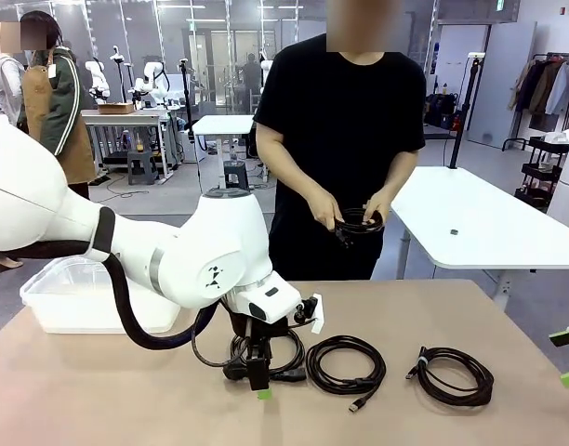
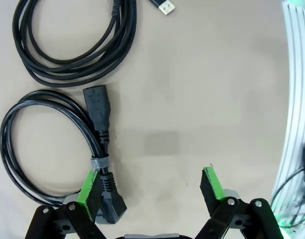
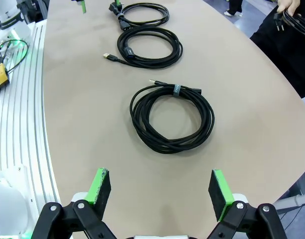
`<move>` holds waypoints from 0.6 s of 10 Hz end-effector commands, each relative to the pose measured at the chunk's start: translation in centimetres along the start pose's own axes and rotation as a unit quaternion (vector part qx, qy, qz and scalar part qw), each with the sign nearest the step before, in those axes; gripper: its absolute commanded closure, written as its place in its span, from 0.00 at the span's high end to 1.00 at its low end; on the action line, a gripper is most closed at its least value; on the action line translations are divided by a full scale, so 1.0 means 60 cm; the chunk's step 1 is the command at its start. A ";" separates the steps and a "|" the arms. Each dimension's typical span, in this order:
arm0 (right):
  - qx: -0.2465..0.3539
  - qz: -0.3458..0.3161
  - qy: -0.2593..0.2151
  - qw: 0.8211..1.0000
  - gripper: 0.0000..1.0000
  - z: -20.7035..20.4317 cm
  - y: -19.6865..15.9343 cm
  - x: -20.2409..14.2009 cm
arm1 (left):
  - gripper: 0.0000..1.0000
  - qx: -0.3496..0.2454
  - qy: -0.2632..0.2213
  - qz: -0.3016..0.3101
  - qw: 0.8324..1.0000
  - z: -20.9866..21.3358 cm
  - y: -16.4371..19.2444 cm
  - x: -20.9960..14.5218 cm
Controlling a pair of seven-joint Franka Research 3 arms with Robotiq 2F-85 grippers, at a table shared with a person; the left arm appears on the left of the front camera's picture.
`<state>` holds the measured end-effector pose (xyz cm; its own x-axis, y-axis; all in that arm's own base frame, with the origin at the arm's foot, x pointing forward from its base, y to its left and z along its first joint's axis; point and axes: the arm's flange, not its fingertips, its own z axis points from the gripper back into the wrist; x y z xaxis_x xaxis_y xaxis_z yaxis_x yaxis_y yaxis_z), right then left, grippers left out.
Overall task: Organize and store the cables.
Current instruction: Place the Power Cable into the Organizing box.
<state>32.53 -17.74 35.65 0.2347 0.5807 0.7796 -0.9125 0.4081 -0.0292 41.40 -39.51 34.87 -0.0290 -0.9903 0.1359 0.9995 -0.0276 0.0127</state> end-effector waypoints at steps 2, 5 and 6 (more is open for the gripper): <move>-0.002 -0.012 -0.003 1.000 1.00 0.004 0.000 0.007 | 1.00 0.020 0.028 -0.005 0.999 -0.033 0.030 0.014; -0.002 -0.012 -0.003 1.000 1.00 0.004 0.000 0.007 | 1.00 0.010 0.027 0.019 0.999 -0.043 0.046 0.014; -0.002 -0.012 -0.003 1.000 1.00 0.004 0.000 0.007 | 1.00 0.021 0.033 0.017 0.999 -0.047 0.056 0.014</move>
<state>32.52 -17.76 35.66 0.2355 0.5811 0.7790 -0.9121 0.4089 -0.0293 44.20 -40.19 32.21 -0.0035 -0.9964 0.0851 0.9995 -0.0009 0.0306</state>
